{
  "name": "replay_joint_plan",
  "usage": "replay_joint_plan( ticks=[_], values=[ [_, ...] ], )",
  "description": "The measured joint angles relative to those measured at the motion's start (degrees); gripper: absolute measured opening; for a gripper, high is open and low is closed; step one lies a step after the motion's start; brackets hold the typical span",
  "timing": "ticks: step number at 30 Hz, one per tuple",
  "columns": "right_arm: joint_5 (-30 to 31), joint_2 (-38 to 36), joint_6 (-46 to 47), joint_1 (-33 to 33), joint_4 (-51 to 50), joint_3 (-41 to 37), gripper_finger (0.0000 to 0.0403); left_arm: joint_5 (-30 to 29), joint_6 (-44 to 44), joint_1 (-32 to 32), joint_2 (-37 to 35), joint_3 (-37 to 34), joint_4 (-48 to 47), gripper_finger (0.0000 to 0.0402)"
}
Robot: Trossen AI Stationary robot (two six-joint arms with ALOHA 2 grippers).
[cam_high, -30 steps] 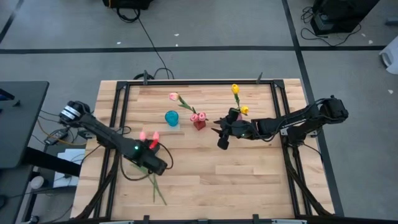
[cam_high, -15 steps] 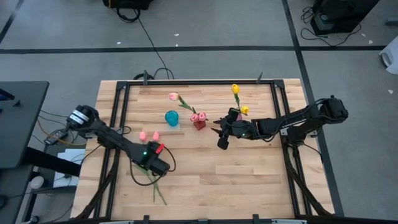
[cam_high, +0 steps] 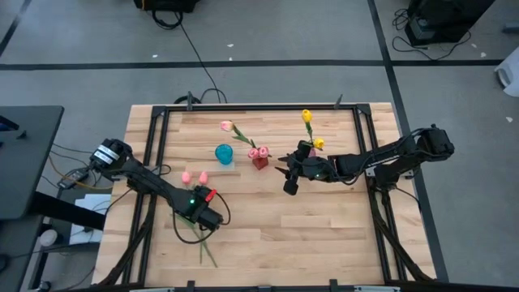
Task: Sort flowers into vase by color
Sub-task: Put the right light pink flower into the blue vase
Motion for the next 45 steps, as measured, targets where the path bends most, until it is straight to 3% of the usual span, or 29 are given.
replay_joint_plan(
  ticks=[4, 11, 17, 20, 27, 31, 37, 45],
  values=[
    [0.0, 0.0, 0.0, 0.0, 0.0, 0.0, 0.0165, -0.1, 0.2, 0.0, 0.0, -0.2, 0.3, 0.0152],
    [0.0, 0.0, 0.0, 0.0, 0.0, 0.0, 0.0165, 0.5, 0.2, 0.3, -0.3, -4.4, 7.1, 0.0089],
    [0.0, 0.0, 0.0, 0.0, 0.0, 0.0, 0.0165, 0.9, 3.2, 0.8, -0.4, -4.5, 6.7, 0.0019],
    [0.0, 0.0, -0.1, 0.0, -0.3, 0.0, 0.0165, -0.7, 5.7, 0.8, -0.4, -2.9, 3.4, 0.0009],
    [0.5, -0.1, -0.4, 0.1, -5.6, 0.0, 0.0163, -15.7, 7.7, 0.5, -6.2, 7.1, -14.5, 0.0004],
    [2.0, -0.2, -0.8, 0.1, -5.6, 0.0, 0.0158, -25.1, 10.4, -0.6, -13.4, 8.5, -13.0, 0.0002],
    [3.2, -1.5, -1.5, 0.4, -4.1, 0.0, 0.0148, -36.6, 11.0, -2.5, -23.1, 4.2, -10.6, 0.0001],
    [5.0, -1.8, -5.2, 0.7, 0.0, 0.0, 0.0141, -50.5, 23.1, -2.6, -28.2, -4.7, 5.7, 0.0]
  ],
)
